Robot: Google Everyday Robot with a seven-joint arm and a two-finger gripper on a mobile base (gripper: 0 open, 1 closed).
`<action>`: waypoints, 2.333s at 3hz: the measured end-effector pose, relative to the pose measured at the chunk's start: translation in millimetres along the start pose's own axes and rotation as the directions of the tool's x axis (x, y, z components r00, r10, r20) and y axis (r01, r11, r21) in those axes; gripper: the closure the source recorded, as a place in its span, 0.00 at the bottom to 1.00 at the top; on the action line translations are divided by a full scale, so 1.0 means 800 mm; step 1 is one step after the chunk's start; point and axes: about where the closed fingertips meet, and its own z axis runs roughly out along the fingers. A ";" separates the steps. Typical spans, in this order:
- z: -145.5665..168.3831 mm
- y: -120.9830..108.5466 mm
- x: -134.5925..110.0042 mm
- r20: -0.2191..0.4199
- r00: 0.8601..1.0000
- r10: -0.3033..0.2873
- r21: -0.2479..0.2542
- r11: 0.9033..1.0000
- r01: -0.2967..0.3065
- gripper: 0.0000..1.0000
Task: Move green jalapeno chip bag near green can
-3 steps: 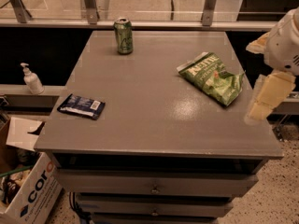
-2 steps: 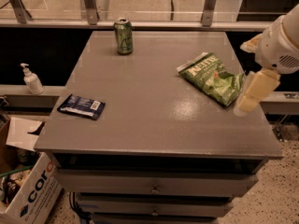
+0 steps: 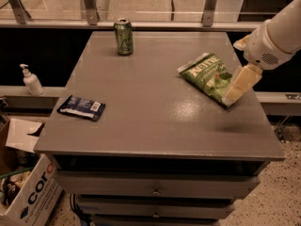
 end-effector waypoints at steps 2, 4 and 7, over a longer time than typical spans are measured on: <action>0.094 -0.062 0.000 0.043 0.993 0.112 -0.013 0.994 -0.111 0.01; 0.139 -0.051 0.005 0.037 0.980 0.193 -0.052 0.980 -0.191 0.45; 0.128 -0.055 -0.001 0.037 0.980 0.194 -0.053 0.980 -0.192 1.00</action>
Offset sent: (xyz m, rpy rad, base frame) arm 0.0802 0.0201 -0.1215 0.1440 0.1347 -0.1804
